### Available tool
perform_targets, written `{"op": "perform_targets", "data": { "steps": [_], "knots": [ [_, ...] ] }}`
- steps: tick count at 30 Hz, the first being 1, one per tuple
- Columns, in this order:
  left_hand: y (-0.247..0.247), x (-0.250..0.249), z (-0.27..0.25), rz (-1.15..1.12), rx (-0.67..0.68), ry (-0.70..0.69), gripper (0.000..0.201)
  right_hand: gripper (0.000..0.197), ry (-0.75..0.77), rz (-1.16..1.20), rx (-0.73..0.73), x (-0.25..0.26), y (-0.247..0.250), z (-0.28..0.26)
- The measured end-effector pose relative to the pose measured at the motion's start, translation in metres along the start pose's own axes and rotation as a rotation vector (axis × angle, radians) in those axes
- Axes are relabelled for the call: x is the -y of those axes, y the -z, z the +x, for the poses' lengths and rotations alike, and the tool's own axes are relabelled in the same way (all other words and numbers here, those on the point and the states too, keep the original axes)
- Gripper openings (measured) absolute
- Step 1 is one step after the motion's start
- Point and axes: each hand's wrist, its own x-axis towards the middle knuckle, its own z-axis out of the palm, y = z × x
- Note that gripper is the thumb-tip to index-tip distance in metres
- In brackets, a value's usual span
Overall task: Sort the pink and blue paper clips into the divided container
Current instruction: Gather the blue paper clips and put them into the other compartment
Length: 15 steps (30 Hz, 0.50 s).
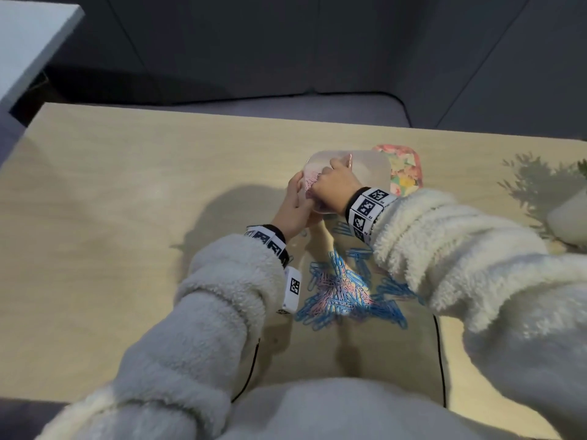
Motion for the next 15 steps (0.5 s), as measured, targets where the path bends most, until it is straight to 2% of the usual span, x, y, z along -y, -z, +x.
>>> {"op": "perform_targets", "data": {
  "steps": [5,7,9,11,15],
  "knots": [
    [0.001,0.003,0.009,-0.034,0.010,0.041,0.058,0.022,-0.032,0.125,-0.079,-0.010,0.005,-0.002],
    [0.000,-0.001,0.011,-0.031,-0.013,0.057,0.053,0.015,-0.070,0.325,-0.111,-0.018,0.007,-0.006],
    [-0.002,-0.005,0.014,-0.036,-0.038,0.049,0.039,0.015,-0.085,0.533,-0.158,-0.025,0.008,-0.011],
    [-0.004,-0.010,0.018,-0.024,-0.049,0.033,0.028,0.017,-0.092,0.636,-0.240,-0.029,0.009,-0.018],
    [-0.003,-0.016,0.030,0.028,-0.068,0.065,0.032,0.013,-0.256,0.717,-0.430,-0.034,0.004,-0.042]
  ]
}}
